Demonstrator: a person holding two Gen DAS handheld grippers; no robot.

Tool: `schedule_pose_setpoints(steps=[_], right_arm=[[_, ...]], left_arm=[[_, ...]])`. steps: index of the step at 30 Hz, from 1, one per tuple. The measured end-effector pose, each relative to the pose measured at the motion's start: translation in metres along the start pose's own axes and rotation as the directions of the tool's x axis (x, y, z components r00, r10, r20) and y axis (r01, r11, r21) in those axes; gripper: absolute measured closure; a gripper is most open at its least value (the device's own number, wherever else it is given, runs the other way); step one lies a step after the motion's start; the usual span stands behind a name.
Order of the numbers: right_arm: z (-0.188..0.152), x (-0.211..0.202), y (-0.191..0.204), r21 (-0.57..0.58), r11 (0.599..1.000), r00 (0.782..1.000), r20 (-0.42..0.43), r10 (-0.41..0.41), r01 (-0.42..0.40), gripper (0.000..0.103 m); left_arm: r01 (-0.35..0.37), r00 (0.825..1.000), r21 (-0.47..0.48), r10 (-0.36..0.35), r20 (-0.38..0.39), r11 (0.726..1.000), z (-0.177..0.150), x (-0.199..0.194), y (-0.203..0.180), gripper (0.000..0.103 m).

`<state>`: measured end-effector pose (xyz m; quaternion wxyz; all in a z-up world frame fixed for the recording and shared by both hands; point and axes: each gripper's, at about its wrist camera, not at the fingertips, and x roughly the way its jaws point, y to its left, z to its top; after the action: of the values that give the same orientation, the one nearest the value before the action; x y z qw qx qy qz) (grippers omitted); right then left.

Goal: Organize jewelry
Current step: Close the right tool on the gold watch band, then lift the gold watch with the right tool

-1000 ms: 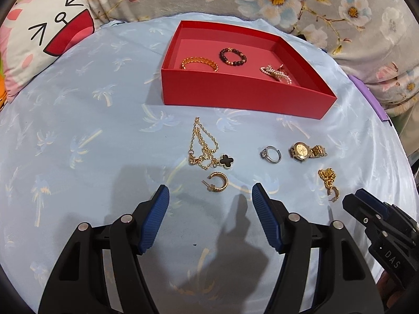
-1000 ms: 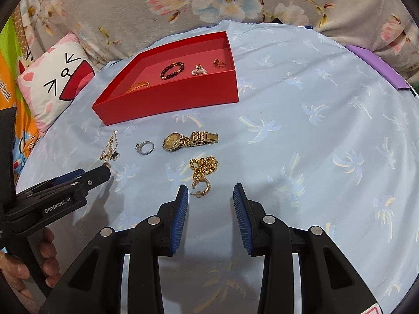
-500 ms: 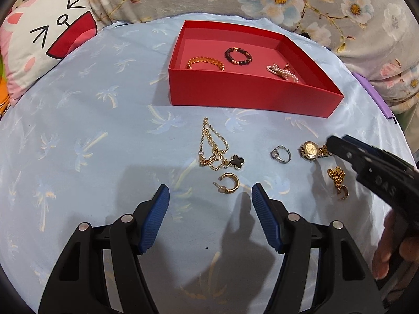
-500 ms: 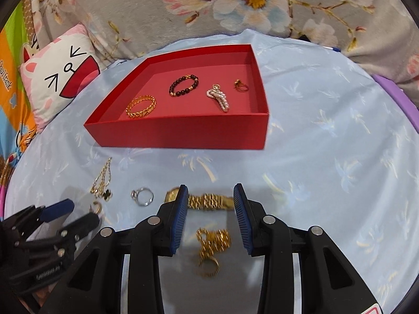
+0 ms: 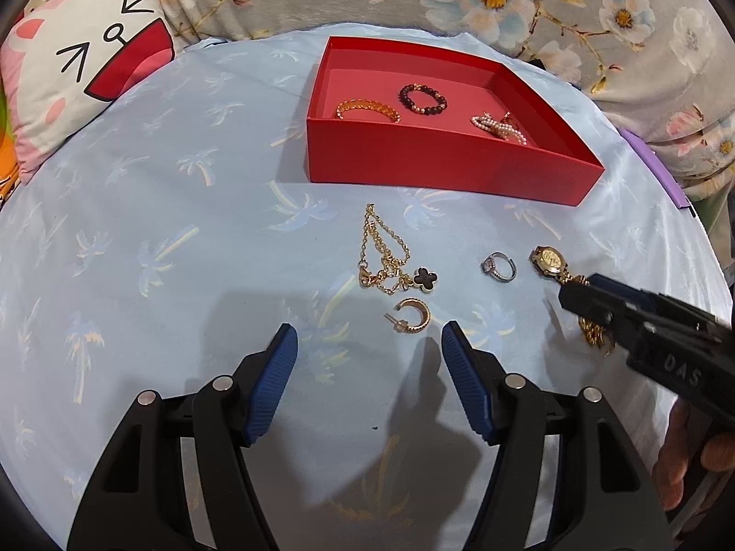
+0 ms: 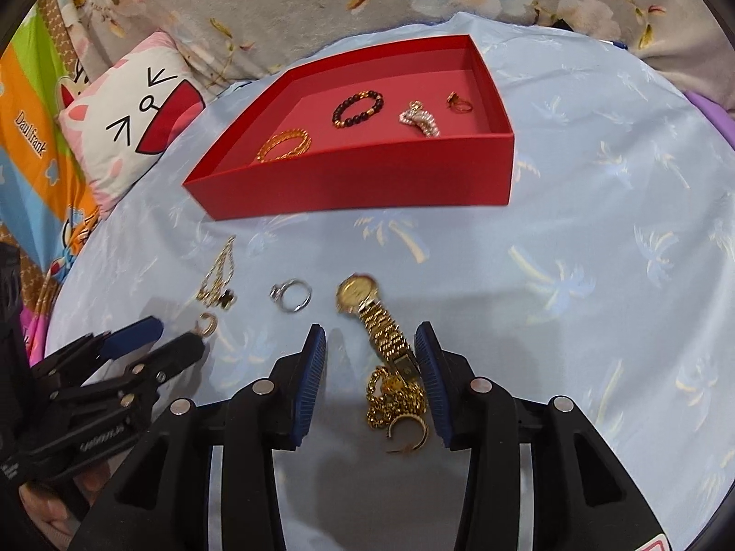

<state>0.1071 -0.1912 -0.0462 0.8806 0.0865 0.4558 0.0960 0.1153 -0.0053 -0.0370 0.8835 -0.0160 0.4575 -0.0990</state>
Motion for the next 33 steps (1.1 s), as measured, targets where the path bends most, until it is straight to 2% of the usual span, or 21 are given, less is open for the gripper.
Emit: schedule_pose_setpoints(steps=[6,11,13,14,15,21,25,33], right_arm=[[0.004,0.005,0.012,-0.057,0.995,0.997,0.019,-0.08,0.081,0.061],[0.013,0.016,0.017,-0.096,0.989,0.993,0.036,-0.109,0.112,0.061],[0.013,0.017,0.019,-0.106,0.986,0.991,0.044,-0.126,0.13,0.066],[0.013,0.017,0.019,-0.106,0.986,0.991,0.045,-0.125,0.129,0.076],[0.013,0.017,0.019,-0.105,0.987,0.992,0.042,-0.121,0.125,0.08],[0.014,0.015,0.017,-0.086,0.99,0.993,0.048,-0.111,0.115,0.081],[0.014,-0.003,0.013,-0.05,0.993,0.992,0.084,-0.099,0.103,0.081],[0.003,-0.06,-0.001,0.02,0.996,0.984,0.153,-0.093,0.091,0.081]], left_arm=[[0.005,1.0,-0.01,-0.005,-0.005,1.0,0.0,-0.001,0.002,0.04],[0.006,1.0,-0.014,-0.006,-0.006,1.0,-0.001,-0.002,0.004,0.04],[0.006,1.0,-0.014,-0.006,-0.006,1.0,-0.001,-0.002,0.004,0.04],[0.008,1.0,-0.017,-0.008,-0.006,1.0,-0.001,-0.002,0.005,0.04],[0.009,1.0,-0.018,-0.009,-0.005,1.0,-0.001,-0.002,0.005,0.04],[0.01,1.0,-0.02,-0.01,-0.006,1.0,-0.001,-0.002,0.005,0.04],[0.016,1.0,-0.019,-0.016,-0.007,1.0,0.0,-0.002,0.004,0.044],[0.024,1.0,-0.021,-0.024,0.005,0.999,0.006,-0.004,-0.001,0.044]])
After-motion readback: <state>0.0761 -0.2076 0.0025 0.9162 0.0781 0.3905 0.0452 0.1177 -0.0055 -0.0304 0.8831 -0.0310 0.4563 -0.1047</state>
